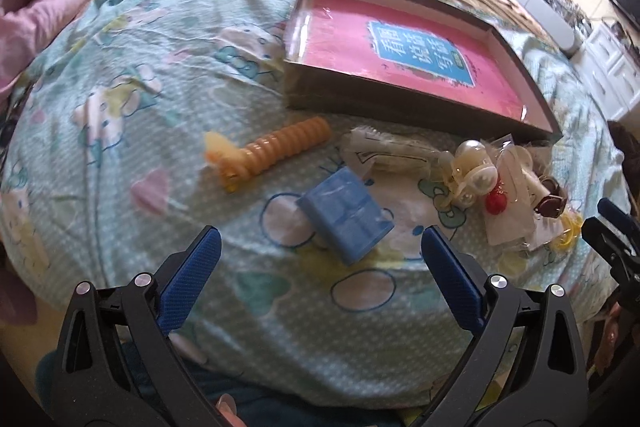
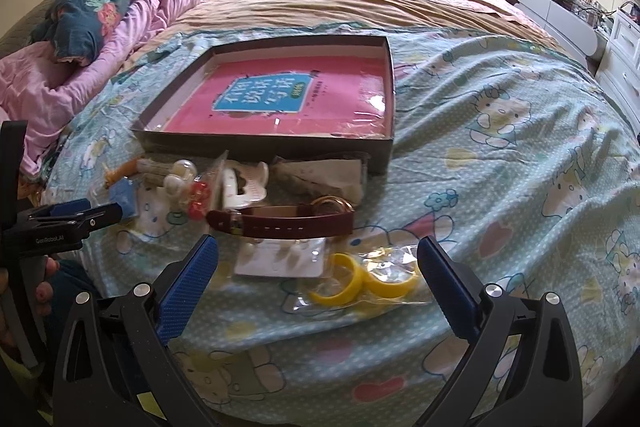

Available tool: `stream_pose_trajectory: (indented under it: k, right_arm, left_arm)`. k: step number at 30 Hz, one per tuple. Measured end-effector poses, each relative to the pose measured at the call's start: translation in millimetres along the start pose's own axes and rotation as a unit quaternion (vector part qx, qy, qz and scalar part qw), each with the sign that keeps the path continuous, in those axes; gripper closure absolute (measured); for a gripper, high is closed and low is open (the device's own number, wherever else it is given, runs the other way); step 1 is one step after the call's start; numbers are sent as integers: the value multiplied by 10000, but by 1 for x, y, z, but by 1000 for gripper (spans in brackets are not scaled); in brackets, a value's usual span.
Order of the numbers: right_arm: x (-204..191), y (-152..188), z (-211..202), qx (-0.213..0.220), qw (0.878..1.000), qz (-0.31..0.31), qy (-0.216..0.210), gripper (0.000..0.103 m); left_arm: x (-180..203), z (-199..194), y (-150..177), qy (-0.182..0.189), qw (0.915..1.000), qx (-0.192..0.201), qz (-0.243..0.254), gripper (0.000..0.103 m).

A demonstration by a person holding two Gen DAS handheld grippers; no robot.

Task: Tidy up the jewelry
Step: 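Grasp the blue square case with the left tool while the right tool grasps the brown watch, then carry the blue case and brown watch into the box and open both tools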

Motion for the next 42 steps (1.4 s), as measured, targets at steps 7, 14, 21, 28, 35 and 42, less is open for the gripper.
stream_pose_trajectory:
  k: [7,14,21,28,35,42]
  right_arm:
    - [5,3,17,-239,9982,-419,368,4]
    - [5,-2,33,-215,9904,-1071,843,5]
    - [1,-13,39,-72,9870,-1354,864,25]
    - [11,-18,39,16,9930,-1001,623,40]
    - [21,-25,29,257,9986,-456,18,89]
    - [26,-40,6,561,9979,-259,-198,91]
  left_arm:
    - [12,10,-8,-56,9997,14,237,32]
    - [17,13,-14,-161,9991,142,362,57]
    - [18,12,-15,-226,9985,223,453,61]
    - [21,0,-16,-60,9986,305,427,61]
    - [25,-18,-27,105,9981,463,386,61]
    - [28,-31,-47,196,9973,610,356,61]
Point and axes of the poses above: each gripper's, at about its wrist camera, not at the fingertips, and z roughly the way its jaws point, x to its right, y to its underside, the point moved 8 cm from there along z, roughly the way its jaws point, and after that the axes turned 12 degrees about -y, right-handed, at the moved point
